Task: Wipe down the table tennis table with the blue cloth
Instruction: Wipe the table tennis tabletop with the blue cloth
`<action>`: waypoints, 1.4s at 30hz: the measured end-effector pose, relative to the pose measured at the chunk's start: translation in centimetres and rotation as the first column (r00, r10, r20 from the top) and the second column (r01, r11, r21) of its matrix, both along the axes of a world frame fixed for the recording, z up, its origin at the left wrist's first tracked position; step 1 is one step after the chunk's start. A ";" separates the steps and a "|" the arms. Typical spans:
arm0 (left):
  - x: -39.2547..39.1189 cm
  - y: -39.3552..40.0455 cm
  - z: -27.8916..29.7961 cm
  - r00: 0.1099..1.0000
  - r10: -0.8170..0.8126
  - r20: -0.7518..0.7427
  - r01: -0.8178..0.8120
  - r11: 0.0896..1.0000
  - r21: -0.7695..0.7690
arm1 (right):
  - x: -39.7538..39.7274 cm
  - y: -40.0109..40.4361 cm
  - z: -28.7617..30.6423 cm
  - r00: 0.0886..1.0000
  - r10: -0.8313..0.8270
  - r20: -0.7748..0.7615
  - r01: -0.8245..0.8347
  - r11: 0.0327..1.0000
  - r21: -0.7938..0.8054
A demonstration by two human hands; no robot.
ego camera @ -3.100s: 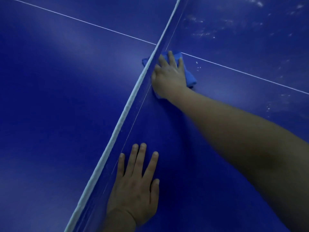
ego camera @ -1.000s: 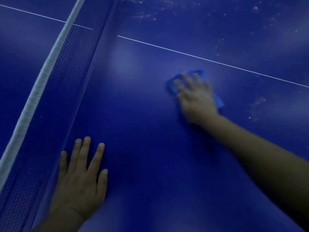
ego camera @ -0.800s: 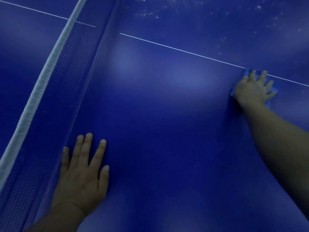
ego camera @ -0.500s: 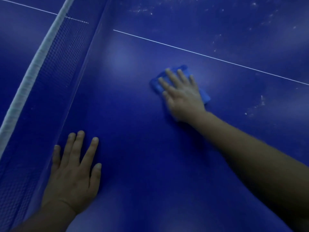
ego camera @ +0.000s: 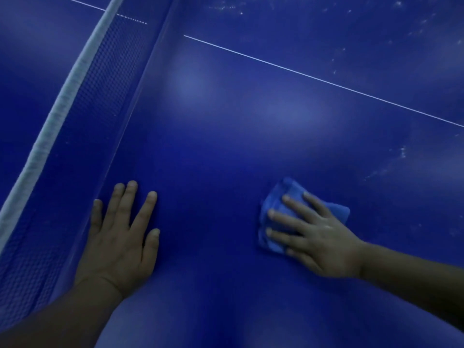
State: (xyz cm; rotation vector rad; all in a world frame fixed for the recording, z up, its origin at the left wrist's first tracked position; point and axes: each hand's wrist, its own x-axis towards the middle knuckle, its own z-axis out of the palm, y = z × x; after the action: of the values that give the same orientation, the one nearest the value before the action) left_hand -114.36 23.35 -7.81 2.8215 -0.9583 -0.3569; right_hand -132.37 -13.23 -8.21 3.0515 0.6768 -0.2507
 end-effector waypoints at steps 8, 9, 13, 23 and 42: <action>-0.2 0.1 0.1 1.000 0.001 0.020 -0.001 1.000 -0.003 | 15.6 -9.8 2.2 0.625 -0.764 0.160 0.768 0.638 0.044; -0.2 0.1 0.1 1.000 0.004 0.019 -0.004 1.000 -0.004 | 17.0 -8.2 2.0 0.622 -0.766 0.159 0.772 0.635 0.038; -0.2 0.1 0.0 1.000 0.012 0.005 -0.012 1.000 -0.022 | 14.2 3.0 0.3 0.984 -0.117 0.137 0.116 0.993 0.017; -0.2 0.1 -0.4 0.999 0.012 0.030 -0.011 1.000 -0.025 | 10.7 -13.9 2.7 0.646 -0.752 0.131 0.763 0.632 -0.137; -0.3 0.2 -0.4 0.999 0.027 0.038 -0.025 0.998 -0.059 | 11.0 -2.6 1.4 0.783 -0.595 0.183 0.596 0.801 0.055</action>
State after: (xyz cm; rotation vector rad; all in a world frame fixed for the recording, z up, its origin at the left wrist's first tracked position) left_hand -114.71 23.52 -8.20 2.7954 -0.9227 -0.2677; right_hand -121.33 -15.87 -6.86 3.1226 -0.3247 0.0509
